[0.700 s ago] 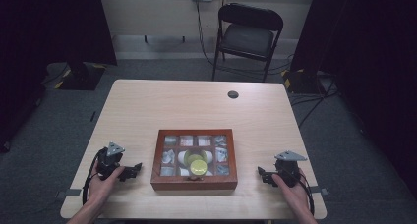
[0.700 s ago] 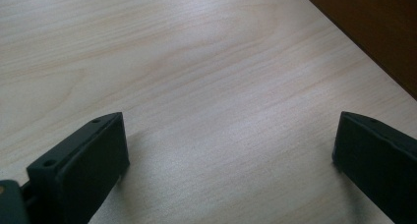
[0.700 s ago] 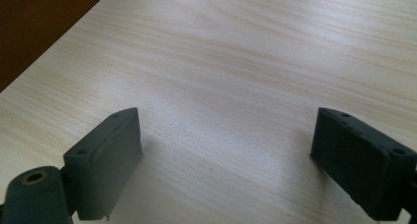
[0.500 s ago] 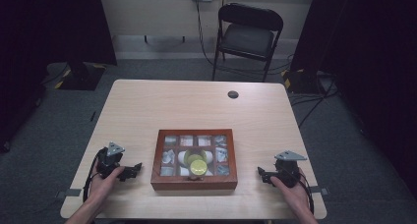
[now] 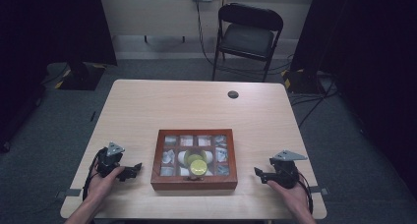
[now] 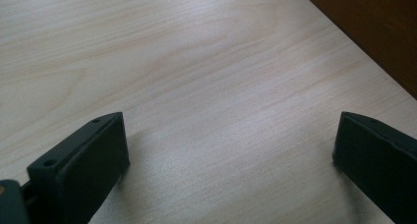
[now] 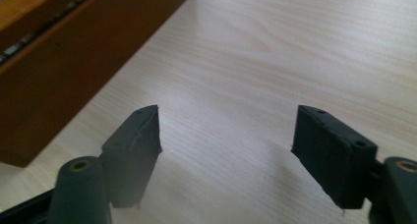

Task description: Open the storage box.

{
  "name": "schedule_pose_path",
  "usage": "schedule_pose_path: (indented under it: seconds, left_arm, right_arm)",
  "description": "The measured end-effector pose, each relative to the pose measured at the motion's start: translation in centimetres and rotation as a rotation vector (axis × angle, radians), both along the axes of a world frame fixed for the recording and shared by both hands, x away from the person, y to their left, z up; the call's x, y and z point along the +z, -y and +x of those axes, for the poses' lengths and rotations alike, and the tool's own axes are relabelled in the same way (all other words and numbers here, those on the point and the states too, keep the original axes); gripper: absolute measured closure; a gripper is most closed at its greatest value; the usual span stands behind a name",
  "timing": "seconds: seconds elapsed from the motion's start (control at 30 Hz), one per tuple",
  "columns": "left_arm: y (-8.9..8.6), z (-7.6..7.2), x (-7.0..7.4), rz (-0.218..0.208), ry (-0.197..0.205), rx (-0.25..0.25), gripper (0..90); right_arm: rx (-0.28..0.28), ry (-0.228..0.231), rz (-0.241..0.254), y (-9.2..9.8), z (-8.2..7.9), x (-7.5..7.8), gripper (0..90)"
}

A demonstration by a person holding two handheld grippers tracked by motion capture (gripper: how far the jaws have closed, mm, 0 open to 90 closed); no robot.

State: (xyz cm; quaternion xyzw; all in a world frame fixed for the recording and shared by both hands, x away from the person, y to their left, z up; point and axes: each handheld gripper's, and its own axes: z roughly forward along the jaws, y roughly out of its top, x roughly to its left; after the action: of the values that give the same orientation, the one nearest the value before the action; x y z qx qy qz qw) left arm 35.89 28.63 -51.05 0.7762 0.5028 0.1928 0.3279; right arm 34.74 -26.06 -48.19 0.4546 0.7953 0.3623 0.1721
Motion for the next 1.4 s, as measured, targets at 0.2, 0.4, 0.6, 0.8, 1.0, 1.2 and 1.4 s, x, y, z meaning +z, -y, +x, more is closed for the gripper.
schedule_pose_path:
  seconds: [0.2, 0.4, 0.6, 0.8, 1.0, 1.2, 1.4]
  left_arm:
    - [0.0, 0.0, 0.0, 0.000, 0.000, 0.000, 0.0]
    - [0.0, 0.0, 0.0, 0.000, 0.000, 0.000, 0.0]
    - [0.0, 0.0, 0.0, 0.001, 0.001, 0.000, 0.0]
    - [0.0, 0.0, 0.0, 0.000, 0.000, 0.000, 0.0]
    - [0.0, 0.0, 0.0, 0.000, 0.000, 0.000, 0.0]
    - [0.0, 0.0, 0.0, 0.003, 0.001, 0.000, 0.0]
    - [0.0, 0.0, 0.0, 0.003, 0.001, -0.001, 0.0]
  right_arm:
    - [0.039, 0.026, 0.045, -0.4, -0.3, 0.9, 37.7]
    - [0.069, 0.042, 0.100, -0.6, -0.6, 1.7, 45.9]
    - [0.158, 0.061, 0.125, -1.6, -0.9, 2.9, 51.0]
    - [0.213, 0.078, 0.142, -3.3, -1.3, 4.1, 52.3]
    - [0.246, 0.053, 0.176, -4.8, -1.5, 5.1, 56.9]
    - [0.291, 0.033, 0.213, -6.6, -1.1, 6.0, 60.8]
    - [0.348, 0.025, 0.209, -9.1, -0.5, 6.6, 61.6]
